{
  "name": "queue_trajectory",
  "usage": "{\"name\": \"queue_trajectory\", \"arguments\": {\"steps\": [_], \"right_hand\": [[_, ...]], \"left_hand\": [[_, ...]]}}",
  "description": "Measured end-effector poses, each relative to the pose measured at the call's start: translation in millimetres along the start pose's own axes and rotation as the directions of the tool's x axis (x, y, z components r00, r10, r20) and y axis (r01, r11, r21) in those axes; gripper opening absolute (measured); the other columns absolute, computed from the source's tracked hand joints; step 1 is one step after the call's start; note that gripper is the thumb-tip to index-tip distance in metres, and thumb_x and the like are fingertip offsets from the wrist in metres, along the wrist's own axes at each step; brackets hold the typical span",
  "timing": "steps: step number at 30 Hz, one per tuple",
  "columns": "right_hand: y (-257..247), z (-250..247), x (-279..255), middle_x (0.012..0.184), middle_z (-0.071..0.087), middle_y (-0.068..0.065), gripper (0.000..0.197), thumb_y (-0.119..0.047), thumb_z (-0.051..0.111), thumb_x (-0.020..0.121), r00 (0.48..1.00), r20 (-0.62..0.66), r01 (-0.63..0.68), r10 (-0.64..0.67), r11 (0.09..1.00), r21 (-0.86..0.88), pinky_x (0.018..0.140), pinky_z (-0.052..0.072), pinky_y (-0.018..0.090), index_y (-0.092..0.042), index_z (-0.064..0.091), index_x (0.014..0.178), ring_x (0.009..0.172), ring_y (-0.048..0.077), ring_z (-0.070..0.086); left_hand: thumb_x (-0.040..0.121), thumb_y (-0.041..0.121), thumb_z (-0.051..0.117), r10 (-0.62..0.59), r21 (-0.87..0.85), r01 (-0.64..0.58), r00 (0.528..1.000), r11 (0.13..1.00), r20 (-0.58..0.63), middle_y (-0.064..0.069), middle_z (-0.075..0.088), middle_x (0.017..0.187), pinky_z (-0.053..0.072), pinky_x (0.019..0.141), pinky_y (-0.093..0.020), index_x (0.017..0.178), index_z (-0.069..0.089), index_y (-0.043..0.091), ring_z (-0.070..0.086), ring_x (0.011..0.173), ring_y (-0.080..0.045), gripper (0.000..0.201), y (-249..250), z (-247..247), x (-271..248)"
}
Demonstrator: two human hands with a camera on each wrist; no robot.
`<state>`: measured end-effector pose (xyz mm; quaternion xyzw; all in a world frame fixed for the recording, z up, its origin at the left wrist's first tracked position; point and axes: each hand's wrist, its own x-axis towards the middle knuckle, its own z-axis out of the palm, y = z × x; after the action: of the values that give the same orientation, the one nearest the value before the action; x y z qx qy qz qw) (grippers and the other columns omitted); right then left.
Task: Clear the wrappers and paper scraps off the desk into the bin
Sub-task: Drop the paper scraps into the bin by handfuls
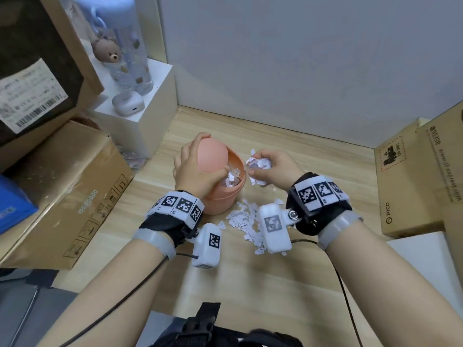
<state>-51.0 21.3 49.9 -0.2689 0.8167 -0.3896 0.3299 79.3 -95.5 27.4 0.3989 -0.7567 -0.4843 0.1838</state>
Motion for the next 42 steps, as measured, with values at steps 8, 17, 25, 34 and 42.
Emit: {"name": "queue_trajectory", "arguments": {"steps": [8, 17, 25, 34, 42], "right_hand": [[-41, 21, 6, 0.105, 0.053, 0.005, 0.047, -0.005, 0.07, 0.07, 0.996, 0.075, 0.056, -0.037, 0.961, -0.27, 0.085, 0.054, 0.04, -0.018, 0.057, 0.113, 0.09, 0.021, 0.059], [-34, 17, -7, 0.111, 0.065, 0.004, 0.027, -0.015, 0.06, 0.081, 0.962, 0.222, 0.248, -0.157, 0.844, -0.476, 0.077, 0.038, 0.024, -0.017, 0.064, 0.108, 0.085, 0.01, 0.05], [34, -4, -10, 0.123, 0.05, 0.005, 0.034, -0.012, 0.061, 0.081, 0.98, -0.185, 0.033, -0.068, 0.982, -0.187, 0.086, 0.039, 0.021, -0.018, 0.057, 0.114, 0.099, 0.013, 0.05], [138, 13, -52, 0.152, -0.024, 0.009, 0.111, -0.056, 0.07, 0.066, 0.848, -0.15, -0.528, 0.508, 0.789, -0.313, 0.116, -0.002, 0.05, -0.031, -0.006, 0.143, 0.14, 0.031, -0.02], [150, 81, -36, 0.15, -0.031, 0.004, 0.131, -0.069, 0.069, 0.052, 0.971, -0.101, -0.235, 0.215, 0.816, -0.529, 0.111, -0.015, 0.049, -0.035, -0.028, 0.134, 0.137, 0.025, -0.03]], "left_hand": [[0.06, 0.027, 0.072, -0.013, 0.0, 0.013, 1.0, 1.0, 0.011, 0.011, 0.037, 0.132, 0.029, 0.101, -0.036, 0.118, 0.036, 0.053, 0.031, 0.12, -0.021, 0.072, -1, -2, 1], [0.061, 0.029, 0.072, 0.008, -0.003, -0.008, 1.0, 1.0, 0.008, 0.012, 0.037, 0.134, 0.029, 0.104, -0.039, 0.117, 0.036, 0.054, 0.03, 0.122, -0.02, 0.072, -2, -2, 1], [0.067, 0.026, 0.071, -0.04, -0.003, 0.04, 0.988, 0.999, -0.146, 0.002, 0.036, 0.137, 0.024, 0.106, -0.042, 0.123, 0.037, 0.045, 0.028, 0.129, -0.025, 0.069, -7, -18, 10], [0.053, 0.036, 0.063, 0.034, 0.001, -0.034, 0.999, 0.999, -0.041, 0.003, 0.04, 0.131, 0.022, 0.095, -0.025, 0.121, 0.04, 0.044, 0.032, 0.124, -0.022, 0.072, -7, -15, 2], [0.047, 0.048, 0.059, 0.036, -0.016, -0.037, 0.996, 0.999, -0.084, 0.007, 0.037, 0.126, 0.027, 0.107, -0.04, 0.119, 0.038, 0.048, 0.031, 0.124, -0.022, 0.075, -8, -9, -2]]}}
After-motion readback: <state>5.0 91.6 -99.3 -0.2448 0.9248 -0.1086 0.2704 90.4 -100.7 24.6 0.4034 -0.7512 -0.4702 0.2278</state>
